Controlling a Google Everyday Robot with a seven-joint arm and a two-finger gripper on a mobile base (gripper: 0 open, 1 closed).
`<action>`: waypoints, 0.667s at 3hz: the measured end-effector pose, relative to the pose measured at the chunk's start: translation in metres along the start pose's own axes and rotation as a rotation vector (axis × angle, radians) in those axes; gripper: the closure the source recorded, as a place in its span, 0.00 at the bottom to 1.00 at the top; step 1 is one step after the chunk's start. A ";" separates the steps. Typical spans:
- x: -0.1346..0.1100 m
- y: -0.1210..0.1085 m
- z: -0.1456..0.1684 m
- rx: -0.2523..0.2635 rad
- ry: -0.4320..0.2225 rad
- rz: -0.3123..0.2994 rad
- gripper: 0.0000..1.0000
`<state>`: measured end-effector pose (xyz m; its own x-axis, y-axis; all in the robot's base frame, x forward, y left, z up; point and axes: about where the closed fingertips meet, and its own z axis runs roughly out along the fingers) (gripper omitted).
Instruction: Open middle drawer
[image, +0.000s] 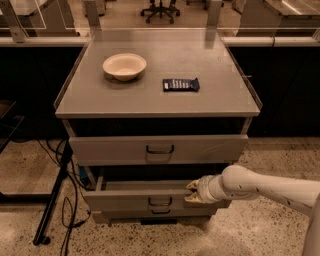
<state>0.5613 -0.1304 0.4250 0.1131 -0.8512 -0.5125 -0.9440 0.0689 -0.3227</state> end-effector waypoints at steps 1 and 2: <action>0.000 0.000 0.000 0.000 0.000 0.000 0.58; 0.000 0.000 0.000 0.000 0.000 0.000 0.35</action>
Offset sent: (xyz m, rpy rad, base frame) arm 0.0000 0.0000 0.0000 0.0000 0.0000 0.0000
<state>0.5613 -0.1304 0.4249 0.1131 -0.8511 -0.5126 -0.9440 0.0689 -0.3227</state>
